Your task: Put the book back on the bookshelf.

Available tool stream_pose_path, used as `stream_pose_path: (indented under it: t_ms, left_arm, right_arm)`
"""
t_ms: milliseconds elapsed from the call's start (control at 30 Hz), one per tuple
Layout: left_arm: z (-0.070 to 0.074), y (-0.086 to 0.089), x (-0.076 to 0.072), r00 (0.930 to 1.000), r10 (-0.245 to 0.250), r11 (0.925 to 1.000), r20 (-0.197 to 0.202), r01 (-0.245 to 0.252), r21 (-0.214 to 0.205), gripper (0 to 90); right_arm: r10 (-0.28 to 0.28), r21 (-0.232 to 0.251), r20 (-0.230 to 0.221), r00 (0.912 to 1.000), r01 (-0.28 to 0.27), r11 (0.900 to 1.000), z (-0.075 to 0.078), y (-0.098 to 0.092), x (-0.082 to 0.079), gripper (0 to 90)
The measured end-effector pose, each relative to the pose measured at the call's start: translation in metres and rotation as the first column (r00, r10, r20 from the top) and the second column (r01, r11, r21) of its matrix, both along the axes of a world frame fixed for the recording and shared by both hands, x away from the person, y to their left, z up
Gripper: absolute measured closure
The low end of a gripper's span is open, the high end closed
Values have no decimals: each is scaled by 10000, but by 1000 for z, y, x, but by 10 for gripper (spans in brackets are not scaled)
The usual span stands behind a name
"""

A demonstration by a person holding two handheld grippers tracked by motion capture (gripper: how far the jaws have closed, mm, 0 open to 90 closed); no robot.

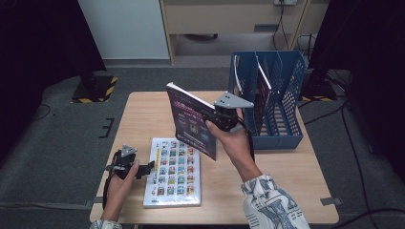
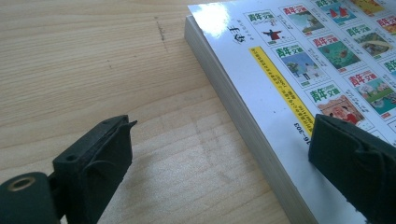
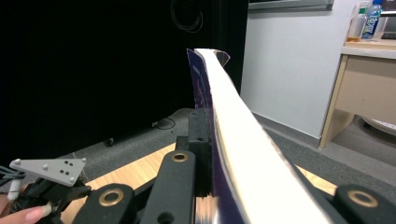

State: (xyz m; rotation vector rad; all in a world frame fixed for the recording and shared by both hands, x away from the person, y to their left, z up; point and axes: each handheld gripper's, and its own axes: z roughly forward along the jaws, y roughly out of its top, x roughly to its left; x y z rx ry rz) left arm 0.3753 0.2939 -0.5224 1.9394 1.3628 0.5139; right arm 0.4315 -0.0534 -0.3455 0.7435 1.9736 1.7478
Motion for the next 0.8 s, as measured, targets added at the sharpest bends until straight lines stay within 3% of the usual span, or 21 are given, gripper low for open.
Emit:
stream_pose_path:
  t_ms: [700,800]
  left_arm:
    - [0,21,0,9969,790,9967,55,-789,-163,61]
    - [-2,26,0,9954,954,9954,-16,-954,41,61]
  right_arm:
    - [52,68,46,10000,-52,10000,-3,-31,-23,826]
    - [69,51,47,10000,-70,10000,-4,-36,-26,826]
